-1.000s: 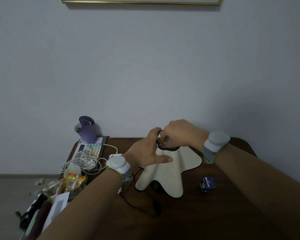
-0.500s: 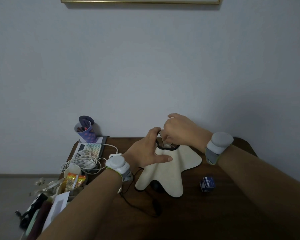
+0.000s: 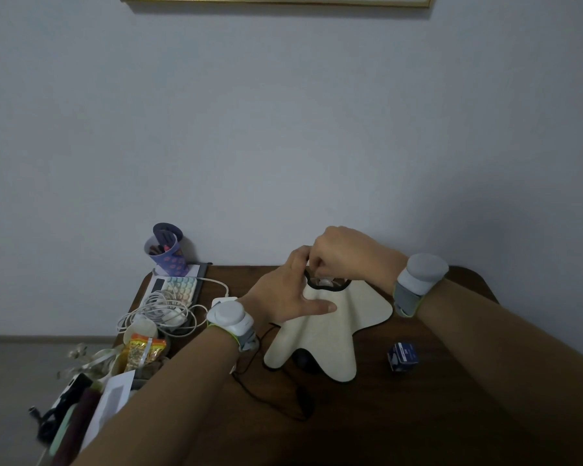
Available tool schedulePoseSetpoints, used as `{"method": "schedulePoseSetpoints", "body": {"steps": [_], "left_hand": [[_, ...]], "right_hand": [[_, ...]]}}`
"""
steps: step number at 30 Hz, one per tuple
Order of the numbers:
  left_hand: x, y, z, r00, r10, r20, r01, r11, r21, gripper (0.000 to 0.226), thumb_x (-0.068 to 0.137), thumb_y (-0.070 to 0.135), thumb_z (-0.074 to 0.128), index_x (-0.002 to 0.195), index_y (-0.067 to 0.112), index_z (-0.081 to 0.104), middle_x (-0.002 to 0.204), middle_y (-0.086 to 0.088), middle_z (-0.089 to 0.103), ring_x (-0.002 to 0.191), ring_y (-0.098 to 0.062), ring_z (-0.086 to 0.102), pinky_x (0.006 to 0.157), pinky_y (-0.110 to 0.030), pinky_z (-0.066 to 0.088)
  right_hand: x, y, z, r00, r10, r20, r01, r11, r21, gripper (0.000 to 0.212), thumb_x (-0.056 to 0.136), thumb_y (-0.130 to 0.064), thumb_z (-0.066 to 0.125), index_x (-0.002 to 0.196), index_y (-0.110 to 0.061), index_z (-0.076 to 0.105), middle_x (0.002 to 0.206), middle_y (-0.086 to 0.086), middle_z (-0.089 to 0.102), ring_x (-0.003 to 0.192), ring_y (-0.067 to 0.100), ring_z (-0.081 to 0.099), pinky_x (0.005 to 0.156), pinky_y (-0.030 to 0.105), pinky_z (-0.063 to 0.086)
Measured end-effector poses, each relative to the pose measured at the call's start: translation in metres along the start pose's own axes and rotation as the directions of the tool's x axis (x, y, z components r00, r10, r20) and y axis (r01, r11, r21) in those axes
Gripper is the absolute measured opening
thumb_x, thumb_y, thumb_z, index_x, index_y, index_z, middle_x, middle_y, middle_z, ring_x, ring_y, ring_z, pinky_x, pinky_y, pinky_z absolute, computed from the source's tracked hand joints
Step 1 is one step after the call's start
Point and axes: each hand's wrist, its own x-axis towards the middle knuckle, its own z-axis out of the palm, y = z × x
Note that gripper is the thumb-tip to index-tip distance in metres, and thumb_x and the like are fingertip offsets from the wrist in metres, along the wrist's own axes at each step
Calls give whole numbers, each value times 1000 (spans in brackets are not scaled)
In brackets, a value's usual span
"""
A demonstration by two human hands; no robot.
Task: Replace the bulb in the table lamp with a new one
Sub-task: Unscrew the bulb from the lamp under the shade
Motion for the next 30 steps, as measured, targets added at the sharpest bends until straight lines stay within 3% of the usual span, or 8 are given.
{"method": "schedulePoseSetpoints", "body": {"steps": [2,4,8,14,20,25,27,30], "left_hand": [[0,0,0,1000,-11,2,11,1000,-9,110,65,81,75,149,46,14,135,22,47,104,-2,61,89,-29,52],[0,0,-1,1000,-21,7,21,1000,-9,113,64,82,75,150,46,11,138,21,47,107,-4,61,91,-32,53],[0,0,0,1000,-15,18,15,1000,-14,115,65,82,75,151,47,9,144,23,41,114,-5,59,97,-34,52],[1,0,2,1000,-1,15,1,1000,-17,116,65,81,75,153,47,7,150,26,36,119,-1,55,100,-30,48],[2,0,0,1000,-5,20,5,1000,-17,113,65,81,75,151,47,10,146,26,39,115,-1,56,95,-26,47],[1,-1,-1,1000,-18,24,18,999,-28,112,67,77,77,151,45,12,140,22,44,112,-4,58,94,-30,50],[0,0,-1,1000,-20,21,20,1000,-21,112,66,78,76,151,45,11,137,22,44,109,-4,57,91,-28,48],[0,2,0,999,-23,22,24,1000,-21,112,66,79,76,151,46,11,130,21,47,103,-4,58,87,-28,47]], "right_hand": [[3,0,5,999,-15,30,17,998,-60,11,80,-25,68,75,-26,78,65,-6,53,56,15,54,50,28,39],[6,-1,11,999,-34,40,39,990,-135,21,85,-30,65,67,-21,68,61,-5,48,50,13,46,47,26,33],[10,-4,18,999,-44,14,46,973,-226,28,91,-35,59,68,-20,53,63,-5,39,48,13,36,45,27,23],[14,-8,23,999,0,39,11,965,-263,24,93,-30,52,75,-18,63,68,-4,48,51,13,41,48,28,25],[17,0,25,999,-10,37,17,982,-189,26,90,-34,55,67,-21,59,67,-5,48,52,14,45,48,27,27],[19,13,29,999,-37,38,42,989,-144,18,88,-39,61,87,-27,75,72,-8,55,52,10,48,47,25,27],[20,15,28,998,-27,48,34,985,-171,15,87,-36,63,83,-24,72,70,-6,54,50,11,49,45,25,27],[20,12,28,999,-10,46,19,983,-185,35,87,-41,63,60,-23,51,63,-4,50,46,13,46,44,25,27]]}}
